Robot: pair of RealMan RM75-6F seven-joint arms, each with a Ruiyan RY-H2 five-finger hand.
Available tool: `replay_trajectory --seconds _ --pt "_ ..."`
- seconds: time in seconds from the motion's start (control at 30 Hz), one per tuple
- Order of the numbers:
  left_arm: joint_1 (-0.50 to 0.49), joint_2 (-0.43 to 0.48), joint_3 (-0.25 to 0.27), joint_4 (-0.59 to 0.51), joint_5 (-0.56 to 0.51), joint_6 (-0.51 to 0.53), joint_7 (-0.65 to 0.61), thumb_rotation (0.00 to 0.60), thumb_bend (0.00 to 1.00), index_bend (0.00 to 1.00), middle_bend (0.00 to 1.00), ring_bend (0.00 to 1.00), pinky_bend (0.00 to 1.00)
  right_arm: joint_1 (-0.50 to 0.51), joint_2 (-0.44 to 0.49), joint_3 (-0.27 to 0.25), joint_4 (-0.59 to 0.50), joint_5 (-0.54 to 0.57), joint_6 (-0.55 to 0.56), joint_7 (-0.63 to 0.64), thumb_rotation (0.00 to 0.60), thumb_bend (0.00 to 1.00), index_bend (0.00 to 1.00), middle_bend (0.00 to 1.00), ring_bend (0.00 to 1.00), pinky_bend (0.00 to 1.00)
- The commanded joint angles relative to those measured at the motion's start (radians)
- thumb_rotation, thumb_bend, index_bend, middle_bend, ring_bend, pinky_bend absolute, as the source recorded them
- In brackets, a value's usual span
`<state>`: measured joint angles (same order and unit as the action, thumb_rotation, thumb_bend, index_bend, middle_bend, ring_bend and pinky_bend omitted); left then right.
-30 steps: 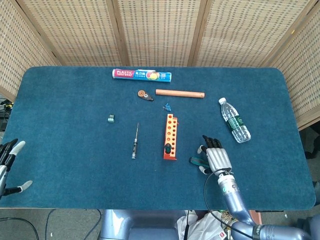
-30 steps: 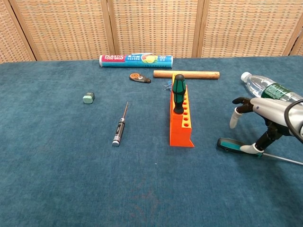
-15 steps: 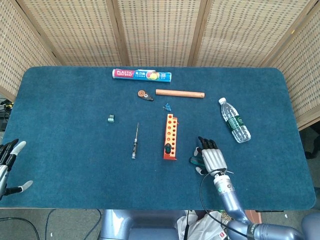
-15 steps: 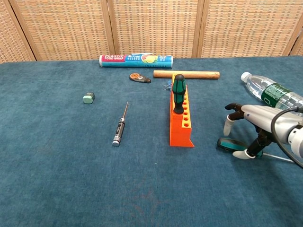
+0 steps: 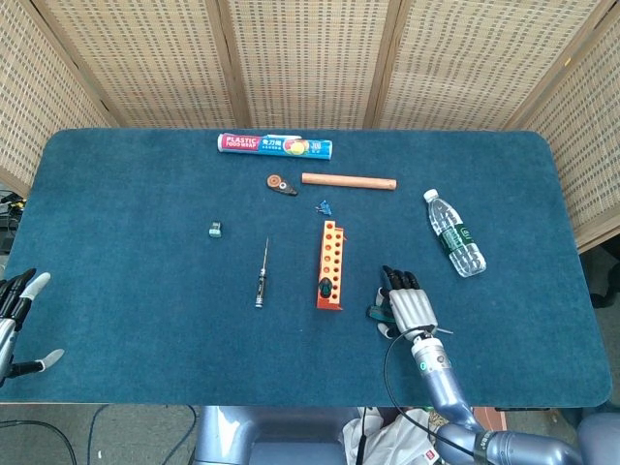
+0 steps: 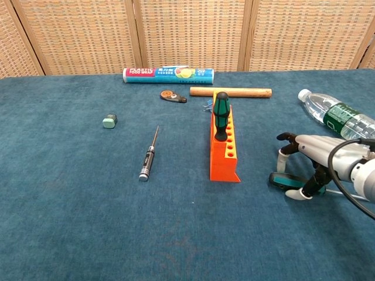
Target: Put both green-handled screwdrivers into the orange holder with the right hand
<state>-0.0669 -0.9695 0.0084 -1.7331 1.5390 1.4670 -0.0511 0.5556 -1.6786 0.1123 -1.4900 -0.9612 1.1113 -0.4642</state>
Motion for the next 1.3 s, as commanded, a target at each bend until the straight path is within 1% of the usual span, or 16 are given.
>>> replay_trajectory --seconds 0.03,0.23,0.37,0.5,0.63,0.77,0.93,1.03,1.1,1.3 --pt "0.000 0.000 0.000 0.000 -0.001 0.000 0.000 0.600 0.00 0.00 0.00 0.00 0.00 -0.001 -0.003 0.002 0.004 -0.001 -0.003 0.001 0.600 0.26 0.46 0.00 0.00 0.00" --pt "-0.001 -0.001 -0.001 -0.001 -0.003 -0.003 0.003 0.600 0.00 0.00 0.00 0.00 0.00 -0.004 -0.010 0.006 0.014 -0.006 -0.009 0.006 0.600 0.31 0.52 0.00 0.00 0.00" --pt "-0.001 -0.001 -0.001 -0.001 -0.003 -0.003 0.004 0.600 0.00 0.00 0.00 0.00 0.00 -0.009 -0.011 0.010 0.008 -0.016 -0.007 0.019 0.600 0.37 0.58 0.00 0.00 0.00" --pt "-0.001 -0.001 0.000 -0.002 -0.002 -0.004 0.003 0.600 0.00 0.00 0.00 0.00 0.00 -0.017 0.002 0.020 -0.020 -0.028 -0.004 0.049 0.600 0.40 0.60 0.00 0.00 0.00" --pt "-0.001 0.001 0.000 -0.002 -0.001 -0.003 0.000 0.600 0.00 0.00 0.00 0.00 0.00 -0.026 0.036 0.036 -0.074 -0.062 0.009 0.095 0.600 0.42 0.62 0.02 0.00 0.00" --pt "0.000 0.001 0.003 -0.002 0.005 -0.002 -0.002 0.600 0.00 0.00 0.00 0.00 0.00 -0.042 0.090 0.068 -0.160 -0.107 0.035 0.170 0.600 0.43 0.64 0.05 0.00 0.02" --pt "-0.002 0.002 0.006 -0.003 0.009 -0.006 -0.002 0.600 0.00 0.00 0.00 0.00 0.00 -0.052 0.147 0.103 -0.244 -0.127 0.044 0.235 0.600 0.43 0.64 0.07 0.00 0.02" --pt "-0.004 0.000 0.006 -0.002 0.007 -0.011 0.000 0.600 0.00 0.00 0.00 0.00 0.00 -0.053 0.176 0.128 -0.286 -0.130 0.044 0.272 0.600 0.43 0.64 0.08 0.00 0.02" --pt "-0.005 0.000 0.007 -0.005 0.007 -0.014 0.006 0.600 0.00 0.00 0.00 0.00 0.00 -0.051 0.205 0.159 -0.328 -0.125 0.039 0.310 0.600 0.43 0.64 0.09 0.00 0.02" --pt "-0.009 0.000 0.002 -0.009 -0.006 -0.022 0.009 0.600 0.00 0.00 0.00 0.00 0.00 -0.037 0.245 0.209 -0.388 -0.097 0.017 0.362 0.600 0.43 0.65 0.09 0.00 0.02"
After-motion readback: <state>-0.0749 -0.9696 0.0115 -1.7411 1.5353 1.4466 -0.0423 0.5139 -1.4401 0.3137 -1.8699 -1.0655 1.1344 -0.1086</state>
